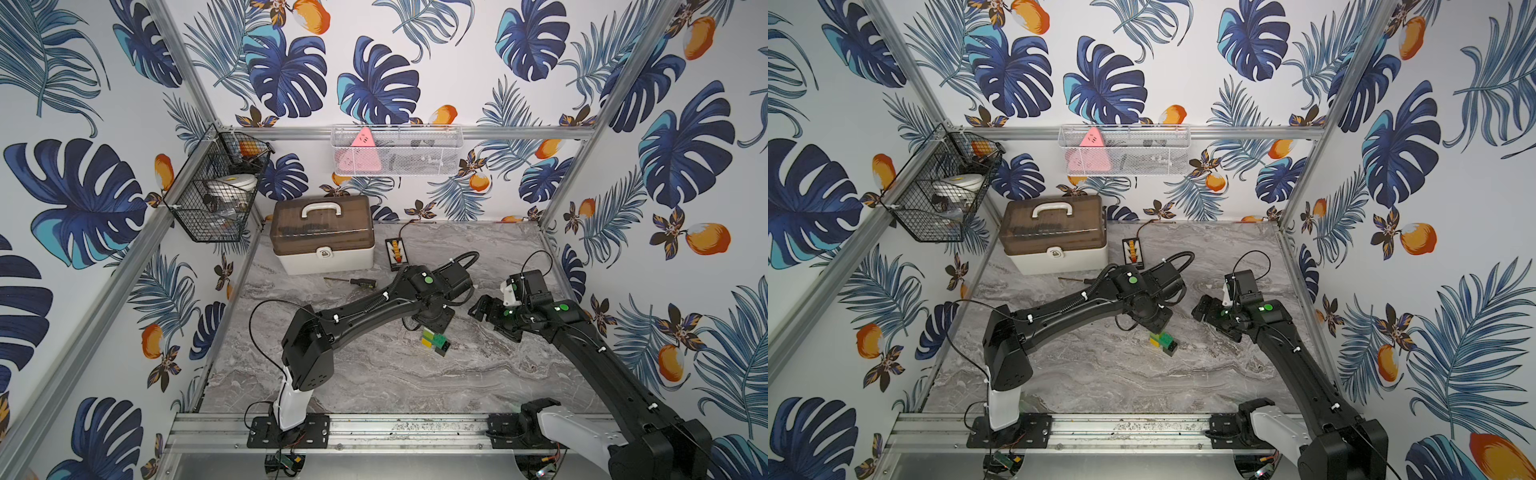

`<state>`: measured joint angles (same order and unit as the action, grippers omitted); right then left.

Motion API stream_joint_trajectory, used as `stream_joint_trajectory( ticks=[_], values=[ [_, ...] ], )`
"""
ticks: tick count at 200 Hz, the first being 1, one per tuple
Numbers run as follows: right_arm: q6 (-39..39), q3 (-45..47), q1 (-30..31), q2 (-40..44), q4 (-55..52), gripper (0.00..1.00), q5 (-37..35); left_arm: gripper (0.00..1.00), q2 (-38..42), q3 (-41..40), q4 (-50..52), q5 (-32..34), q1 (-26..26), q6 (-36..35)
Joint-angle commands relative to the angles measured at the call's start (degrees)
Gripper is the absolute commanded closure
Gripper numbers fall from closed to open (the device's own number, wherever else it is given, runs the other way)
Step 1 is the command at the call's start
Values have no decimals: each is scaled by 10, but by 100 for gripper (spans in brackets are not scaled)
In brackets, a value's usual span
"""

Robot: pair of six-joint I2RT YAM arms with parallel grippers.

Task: Assemble a giraffe with lego
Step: Assemble the lego brick with the lego brick.

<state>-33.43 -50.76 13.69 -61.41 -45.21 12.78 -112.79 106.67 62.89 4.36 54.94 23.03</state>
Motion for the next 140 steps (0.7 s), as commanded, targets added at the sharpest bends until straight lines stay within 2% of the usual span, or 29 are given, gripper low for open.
stream_joint_trajectory(
  ticks=[1,107,140],
  values=[
    [6,-1,-2,4,-3,6,2,71,-11,-7,42,-4,0,-13],
    [4,4,-2,-5,19,6,34,70,-8,-24,46,-11,1,-15],
    [4,6,-3,-2,24,7,41,62,-2,-17,44,-10,1,-14]
  ],
)
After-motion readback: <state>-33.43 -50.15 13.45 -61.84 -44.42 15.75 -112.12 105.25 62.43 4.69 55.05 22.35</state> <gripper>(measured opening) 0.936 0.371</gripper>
